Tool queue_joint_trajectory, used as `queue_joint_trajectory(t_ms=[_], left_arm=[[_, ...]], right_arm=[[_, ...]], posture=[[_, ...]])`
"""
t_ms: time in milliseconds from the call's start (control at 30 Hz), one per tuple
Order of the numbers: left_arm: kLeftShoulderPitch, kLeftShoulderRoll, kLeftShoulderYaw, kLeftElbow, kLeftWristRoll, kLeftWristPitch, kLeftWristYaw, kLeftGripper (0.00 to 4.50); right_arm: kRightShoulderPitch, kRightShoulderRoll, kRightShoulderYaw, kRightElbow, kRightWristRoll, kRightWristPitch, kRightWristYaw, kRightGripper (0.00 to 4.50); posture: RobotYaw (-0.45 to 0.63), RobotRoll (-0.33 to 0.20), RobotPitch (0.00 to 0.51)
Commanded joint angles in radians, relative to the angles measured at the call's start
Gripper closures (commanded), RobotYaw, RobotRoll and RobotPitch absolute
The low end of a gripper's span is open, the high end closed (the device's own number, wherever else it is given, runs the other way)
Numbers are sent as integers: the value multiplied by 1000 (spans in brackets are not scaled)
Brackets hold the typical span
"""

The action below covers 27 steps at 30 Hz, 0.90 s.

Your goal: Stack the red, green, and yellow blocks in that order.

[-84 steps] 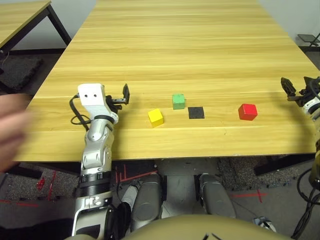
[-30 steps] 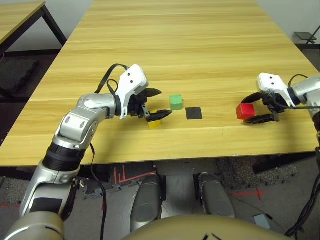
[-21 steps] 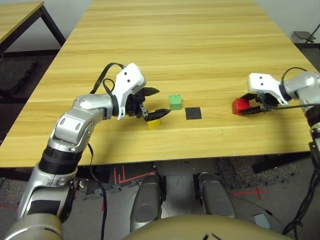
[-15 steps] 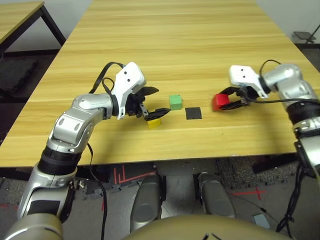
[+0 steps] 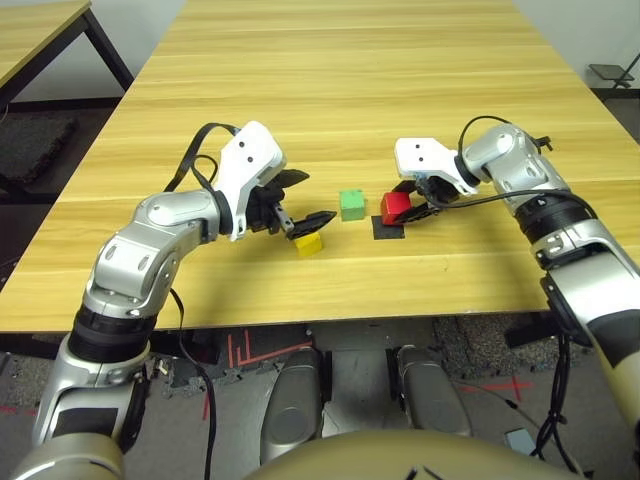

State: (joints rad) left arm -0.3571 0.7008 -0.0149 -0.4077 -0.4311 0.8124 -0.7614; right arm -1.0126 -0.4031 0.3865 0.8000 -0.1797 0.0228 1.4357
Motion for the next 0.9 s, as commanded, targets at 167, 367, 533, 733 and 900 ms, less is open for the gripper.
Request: queue_joint_trajectory(t_ms=[167,367,533,733,900], left_arm=[[39,-1,17,-43,-24,27,40,0],[41,2,23,-44,-29,31,48,0],[37,4,17,-44,-30,37,52,0],[10,10,-7,-22,-23,20,34,0],[-93,19,-94,86,28,-58,-48,0]], right_arm=[[-25,14,29,18,-27,-17,9,2455],[-12,2,40,3,-33,-12,21,2455],[-1,-2,46,-1,-39,-21,26,2455],[22,-4,31,-53,-8,25,61,755],[7,-82,-20,-112,47,55,125,14]], posture=[[478,-218,96],[480,-220,103],[478,-217,105],[452,-194,98],[408,-177,85]])
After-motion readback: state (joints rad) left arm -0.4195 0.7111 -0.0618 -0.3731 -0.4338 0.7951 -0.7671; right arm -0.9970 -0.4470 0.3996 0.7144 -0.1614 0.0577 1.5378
